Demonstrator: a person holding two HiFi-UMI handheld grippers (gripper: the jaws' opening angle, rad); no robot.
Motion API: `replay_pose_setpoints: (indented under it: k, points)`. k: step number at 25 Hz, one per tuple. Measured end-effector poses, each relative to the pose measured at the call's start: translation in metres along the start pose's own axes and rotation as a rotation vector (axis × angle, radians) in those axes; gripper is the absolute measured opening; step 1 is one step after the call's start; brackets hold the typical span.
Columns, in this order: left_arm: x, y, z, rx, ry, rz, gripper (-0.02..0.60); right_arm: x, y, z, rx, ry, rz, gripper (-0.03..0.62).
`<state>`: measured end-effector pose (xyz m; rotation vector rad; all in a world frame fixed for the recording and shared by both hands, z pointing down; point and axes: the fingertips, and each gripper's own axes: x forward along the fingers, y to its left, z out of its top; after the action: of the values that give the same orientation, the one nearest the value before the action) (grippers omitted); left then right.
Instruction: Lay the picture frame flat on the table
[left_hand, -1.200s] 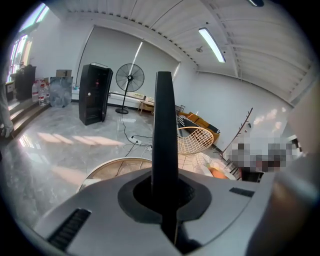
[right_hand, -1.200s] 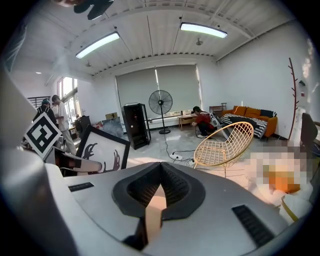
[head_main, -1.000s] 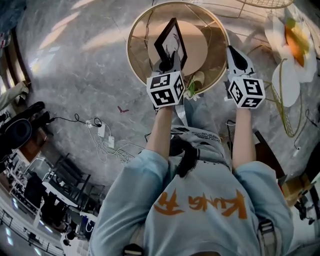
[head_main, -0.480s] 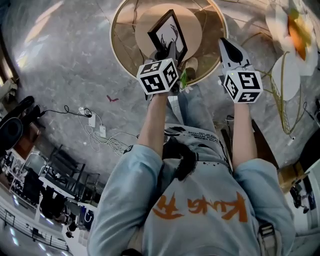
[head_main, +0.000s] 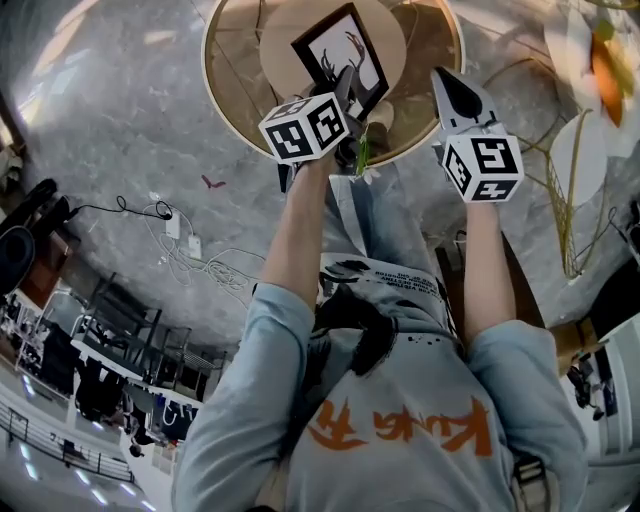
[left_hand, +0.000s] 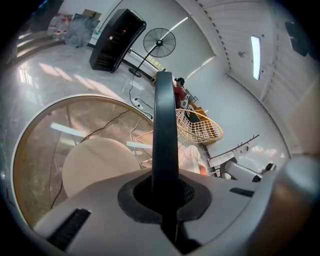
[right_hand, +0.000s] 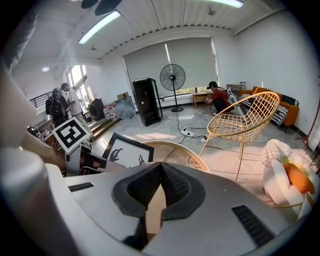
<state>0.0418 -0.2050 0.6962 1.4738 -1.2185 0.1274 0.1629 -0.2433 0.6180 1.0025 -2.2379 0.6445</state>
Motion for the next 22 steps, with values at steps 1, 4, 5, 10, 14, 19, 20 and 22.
replay_pose_setpoints:
  k: [1,4,5,10,14,19,20,22]
  points:
    - [0.006,0.004,-0.001,-0.016,0.006,-0.010,0.026,0.005,0.000,-0.002,-0.002,0.004,0.006,-0.003]
    - [0.021,0.016,-0.006,-0.081,0.020,-0.037,0.026,0.017,0.002,-0.011,-0.002,0.021,0.021,-0.003]
    - [0.026,0.019,-0.007,-0.102,0.025,-0.045,0.026,0.018,0.002,-0.013,-0.001,0.027,0.024,-0.003]
    - [0.049,0.033,-0.008,-0.156,0.058,-0.073,0.026,0.028,0.000,-0.022,0.002,0.052,0.037,-0.003]
    - [0.059,0.041,-0.013,-0.188,0.086,-0.090,0.026,0.033,-0.003,-0.030,0.002,0.066,0.046,-0.003]
    - [0.070,0.047,-0.021,-0.177,0.152,-0.100,0.026,0.039,-0.007,-0.032,0.003,0.075,0.050,-0.003]
    - [0.072,0.048,-0.023,-0.167,0.168,-0.100,0.026,0.041,-0.008,-0.032,0.004,0.077,0.050,-0.003]
    - [0.075,0.050,-0.025,-0.159,0.189,-0.101,0.026,0.044,-0.009,-0.033,0.010,0.079,0.049,-0.003]
